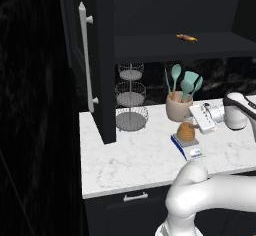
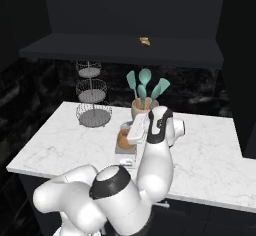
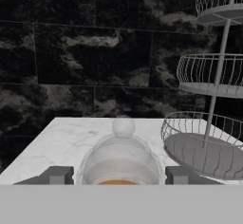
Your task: Pick the honey bottle and place it on the digital scale for weighing, and close the cabinet.
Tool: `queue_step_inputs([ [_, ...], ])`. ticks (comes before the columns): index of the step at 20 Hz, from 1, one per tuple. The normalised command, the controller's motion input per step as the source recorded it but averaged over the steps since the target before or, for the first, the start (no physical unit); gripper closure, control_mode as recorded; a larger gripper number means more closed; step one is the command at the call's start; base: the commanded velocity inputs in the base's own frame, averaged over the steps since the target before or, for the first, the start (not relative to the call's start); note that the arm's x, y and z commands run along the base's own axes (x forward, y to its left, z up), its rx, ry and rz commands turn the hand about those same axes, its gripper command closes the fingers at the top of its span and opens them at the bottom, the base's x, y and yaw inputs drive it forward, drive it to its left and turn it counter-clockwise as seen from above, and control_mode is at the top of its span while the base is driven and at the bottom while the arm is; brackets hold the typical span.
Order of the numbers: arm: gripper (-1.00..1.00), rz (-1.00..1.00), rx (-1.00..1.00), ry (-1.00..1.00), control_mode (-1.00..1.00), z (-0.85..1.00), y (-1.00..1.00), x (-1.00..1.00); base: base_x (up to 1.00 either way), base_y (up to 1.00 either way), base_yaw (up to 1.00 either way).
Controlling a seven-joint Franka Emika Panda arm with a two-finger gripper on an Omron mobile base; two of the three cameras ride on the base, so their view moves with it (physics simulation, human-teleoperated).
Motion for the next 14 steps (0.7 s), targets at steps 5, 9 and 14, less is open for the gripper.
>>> queue_step_inputs([
  [5, -1.00, 0.00, 0.00, 0.00, -1.00, -0.18, 0.00, -0.10, 0.00, 0.00, 0.00],
  [9, -1.00, 0.00, 0.01, 0.00, -1.00, -0.03, -0.09, -0.12, 0.00, 0.00, 0.00],
  [14, -1.00, 0.00, 0.01, 0.00, -1.00, 0.00, -0.02, -0.19, 0.00, 0.00, 0.00],
])
